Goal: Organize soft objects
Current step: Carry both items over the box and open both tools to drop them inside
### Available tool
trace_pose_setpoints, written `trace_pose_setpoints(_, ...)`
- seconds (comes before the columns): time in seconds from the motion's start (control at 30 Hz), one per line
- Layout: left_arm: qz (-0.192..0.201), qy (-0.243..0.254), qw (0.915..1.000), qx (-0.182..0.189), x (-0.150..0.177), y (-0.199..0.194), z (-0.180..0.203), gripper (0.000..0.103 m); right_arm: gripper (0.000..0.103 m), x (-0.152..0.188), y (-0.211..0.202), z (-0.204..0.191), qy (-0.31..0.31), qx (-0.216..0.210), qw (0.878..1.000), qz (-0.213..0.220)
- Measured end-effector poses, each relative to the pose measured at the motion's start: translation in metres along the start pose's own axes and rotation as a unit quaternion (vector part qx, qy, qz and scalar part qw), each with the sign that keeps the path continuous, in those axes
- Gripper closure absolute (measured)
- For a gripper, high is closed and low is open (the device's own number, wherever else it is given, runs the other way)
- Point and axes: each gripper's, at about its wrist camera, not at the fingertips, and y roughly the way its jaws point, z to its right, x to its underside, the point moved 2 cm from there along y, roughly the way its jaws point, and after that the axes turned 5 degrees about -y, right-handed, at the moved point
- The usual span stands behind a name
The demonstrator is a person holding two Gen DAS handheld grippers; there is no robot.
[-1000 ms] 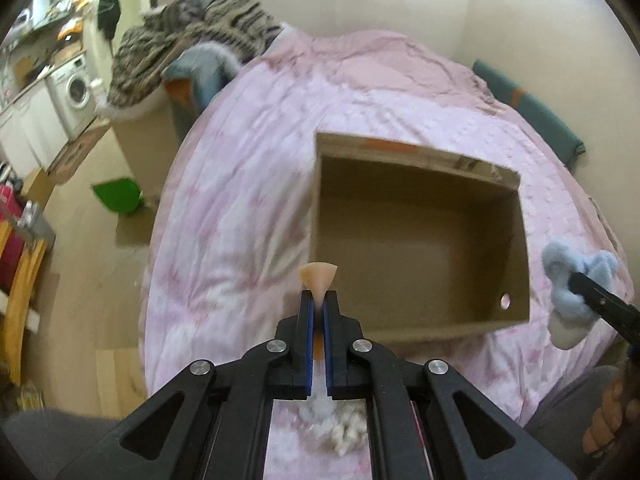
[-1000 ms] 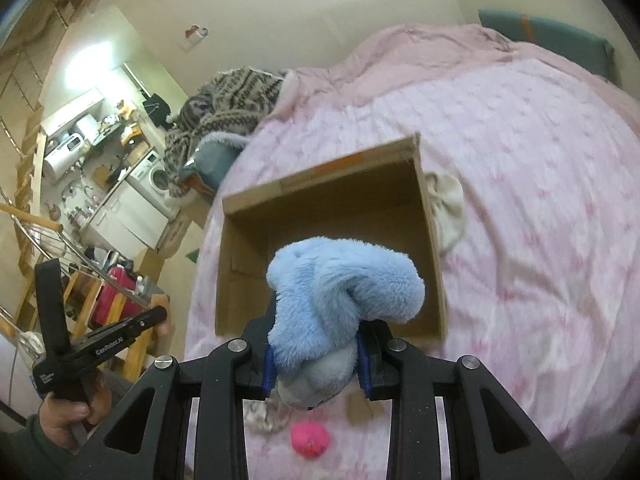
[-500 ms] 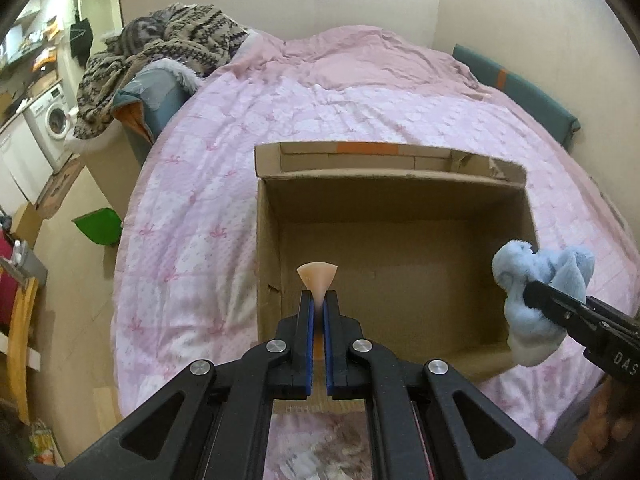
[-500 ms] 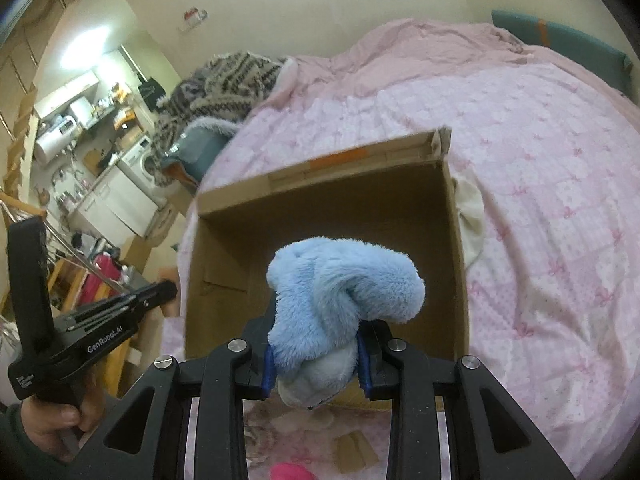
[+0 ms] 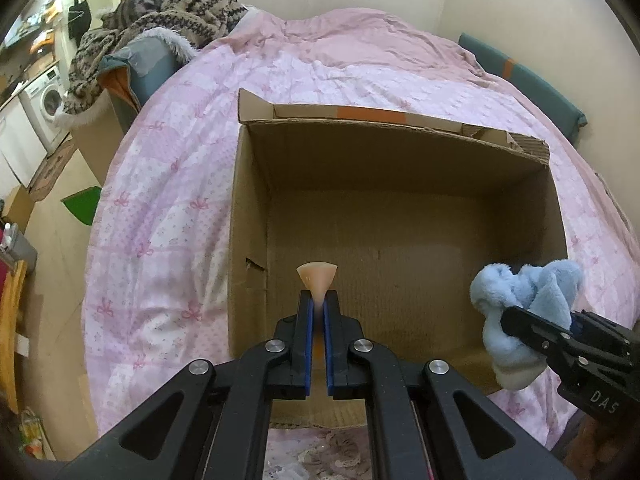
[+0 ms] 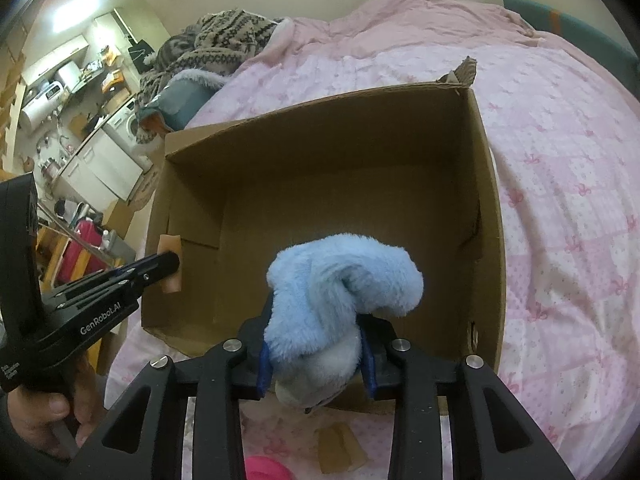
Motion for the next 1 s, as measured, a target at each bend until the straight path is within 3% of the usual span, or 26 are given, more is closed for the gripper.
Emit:
trace_pose_setpoints(0.67, 0.009, 0.016, 0.9998, 0.007, 0.0048, -0.0012, 0.0070, 0.098, 0.056, 0.0006, 0.0025, -0.0033, -0.007, -0.004, 1.000, -0.004)
trace_pose_setpoints(0.8, 0.011, 0.018, 0.9998, 0.006, 0.0051, -0.0020, 0.0074, 0.097, 0.043, 0.0006, -0.0001, -0.0036, -0.008, -0.005, 1.000, 0.003)
trace_pose_setpoints(0.87, 0.010, 0.017, 0.9998, 0.006, 0.0055, -0.0021, 0.0076, 0.097, 0.042, 0.0004, -0.0016, -0.0030, -0.006, -0.004, 1.000, 0.007)
trace_pose_setpoints(1.0, 0.008, 0.018, 0.9998, 0.007, 0.0057, -0.0023, 0.0081, 0.088, 0.031, -0.0010, -0.0052, -0.0019, -0.005, 0.008, 1.000, 0.017)
